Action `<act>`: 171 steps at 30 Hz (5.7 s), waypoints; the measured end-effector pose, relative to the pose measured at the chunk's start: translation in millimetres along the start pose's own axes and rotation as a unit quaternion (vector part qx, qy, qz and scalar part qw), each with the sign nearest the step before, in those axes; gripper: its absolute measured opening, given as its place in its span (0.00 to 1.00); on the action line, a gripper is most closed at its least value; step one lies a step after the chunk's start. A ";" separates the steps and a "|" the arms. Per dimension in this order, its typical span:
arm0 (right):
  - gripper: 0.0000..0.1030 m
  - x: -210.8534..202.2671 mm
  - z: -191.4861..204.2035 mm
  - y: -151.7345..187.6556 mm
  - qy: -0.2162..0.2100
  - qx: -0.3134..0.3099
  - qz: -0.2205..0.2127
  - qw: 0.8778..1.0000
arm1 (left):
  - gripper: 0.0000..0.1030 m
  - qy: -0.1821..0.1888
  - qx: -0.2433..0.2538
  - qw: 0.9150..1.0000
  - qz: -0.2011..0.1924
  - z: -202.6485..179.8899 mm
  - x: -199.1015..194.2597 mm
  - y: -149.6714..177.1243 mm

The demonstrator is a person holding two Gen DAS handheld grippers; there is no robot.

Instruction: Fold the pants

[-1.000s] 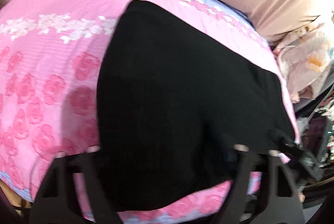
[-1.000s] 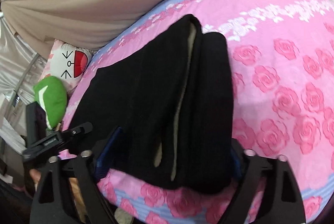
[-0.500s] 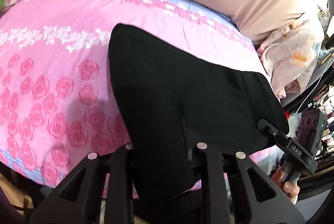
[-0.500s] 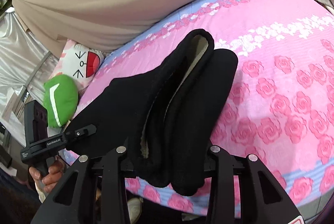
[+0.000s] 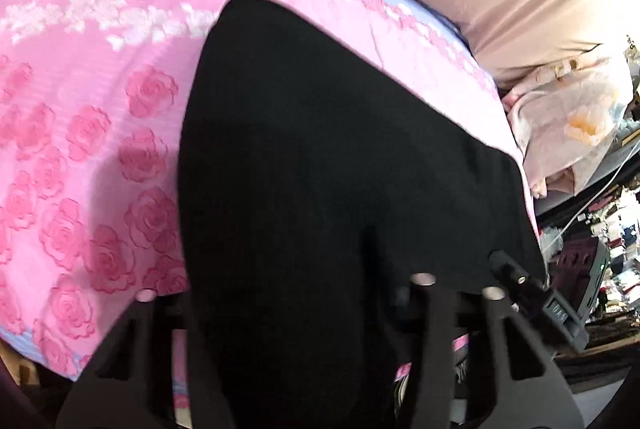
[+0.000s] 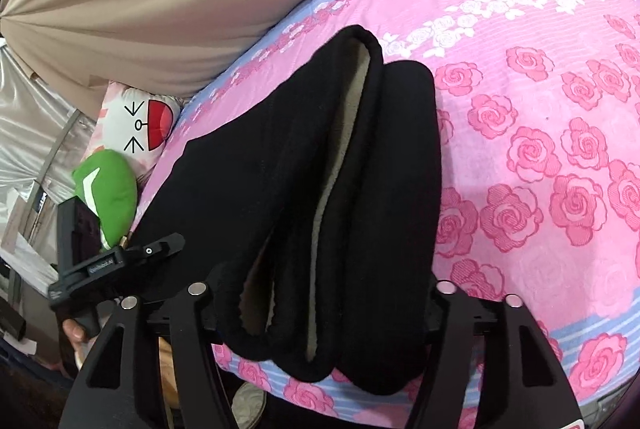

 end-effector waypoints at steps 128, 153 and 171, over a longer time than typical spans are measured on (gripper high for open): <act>0.25 212.2 64.4 -279.1 0.070 -0.202 -0.113 0.970 | 0.86 -0.277 0.109 0.935 -0.191 7.9 101.6 -249.0; 0.10 392.3 212.7 -160.2 -0.052 -0.223 0.054 0.972 | 0.89 -0.284 0.111 0.933 -0.191 41.9 82.9 -205.6; 0.23 323.8 38.8 -259.2 0.142 -0.115 -0.040 0.982 | 0.93 -0.261 0.197 0.929 -0.172 -50.9 155.6 -243.1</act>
Point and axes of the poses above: each gripper's, at about its wrist camera, not at the fingertips, and x roughly the way its jaws point, z to its left, y to its underside, the point moved 1 cm from there along x, roughly the way its jaws point, and after that the axes turned 13 degrees about -z, right-handed, at the moved point
